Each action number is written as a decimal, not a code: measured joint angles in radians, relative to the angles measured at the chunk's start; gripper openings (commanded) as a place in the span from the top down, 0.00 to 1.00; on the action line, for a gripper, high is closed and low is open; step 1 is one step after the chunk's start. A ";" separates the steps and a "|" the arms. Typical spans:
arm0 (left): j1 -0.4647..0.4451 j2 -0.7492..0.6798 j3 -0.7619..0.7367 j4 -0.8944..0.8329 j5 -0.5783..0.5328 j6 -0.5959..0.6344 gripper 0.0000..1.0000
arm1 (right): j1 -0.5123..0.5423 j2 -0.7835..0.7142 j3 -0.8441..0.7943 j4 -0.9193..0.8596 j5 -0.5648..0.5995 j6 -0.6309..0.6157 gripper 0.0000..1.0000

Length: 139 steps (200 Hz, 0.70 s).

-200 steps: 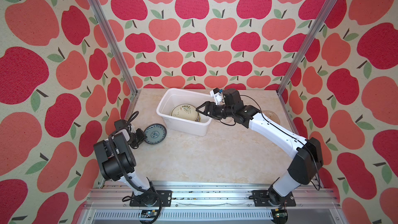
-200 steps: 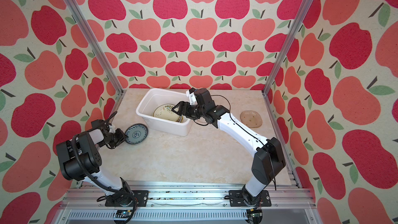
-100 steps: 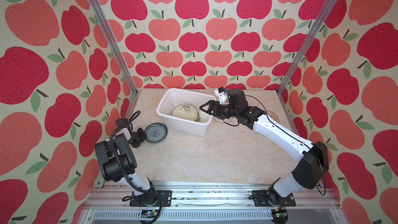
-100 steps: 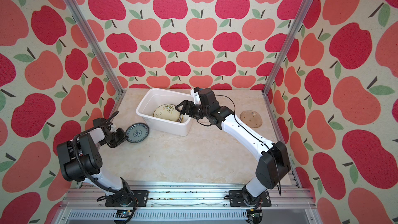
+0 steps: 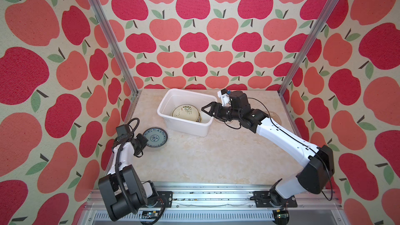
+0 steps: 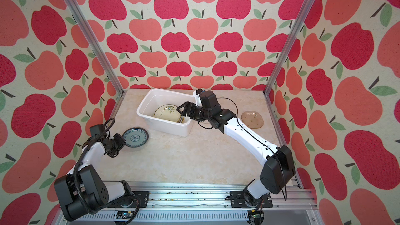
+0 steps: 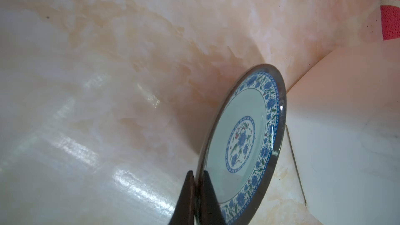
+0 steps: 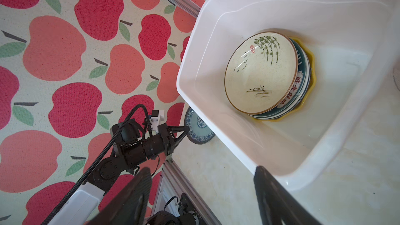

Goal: Place the plates into the plastic bin on the countertop
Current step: 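Grip the blue floral plate rim with the left gripper and tilt it up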

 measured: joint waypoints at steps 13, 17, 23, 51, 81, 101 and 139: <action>0.000 -0.061 -0.023 -0.005 -0.009 -0.047 1.00 | 0.016 -0.001 0.000 -0.009 0.008 0.003 0.22; 0.000 -0.077 -0.028 -0.007 -0.011 -0.059 1.00 | 0.019 -0.002 0.000 -0.011 0.011 0.005 0.22; 0.000 -0.099 -0.034 -0.011 -0.013 -0.077 1.00 | 0.026 -0.002 0.001 -0.019 0.014 0.006 0.22; 0.000 -0.166 -0.035 -0.036 -0.029 -0.151 1.00 | 0.045 -0.002 0.016 -0.052 0.028 0.006 0.22; -0.002 -0.203 -0.020 -0.098 -0.044 -0.216 1.00 | 0.059 -0.002 0.029 -0.057 0.034 0.006 0.23; -0.002 -0.272 -0.007 -0.127 -0.066 -0.265 1.00 | 0.071 -0.002 0.035 -0.066 0.037 0.008 0.23; -0.002 -0.341 0.084 -0.154 -0.080 -0.330 1.00 | 0.090 -0.002 0.041 -0.076 0.037 0.014 0.24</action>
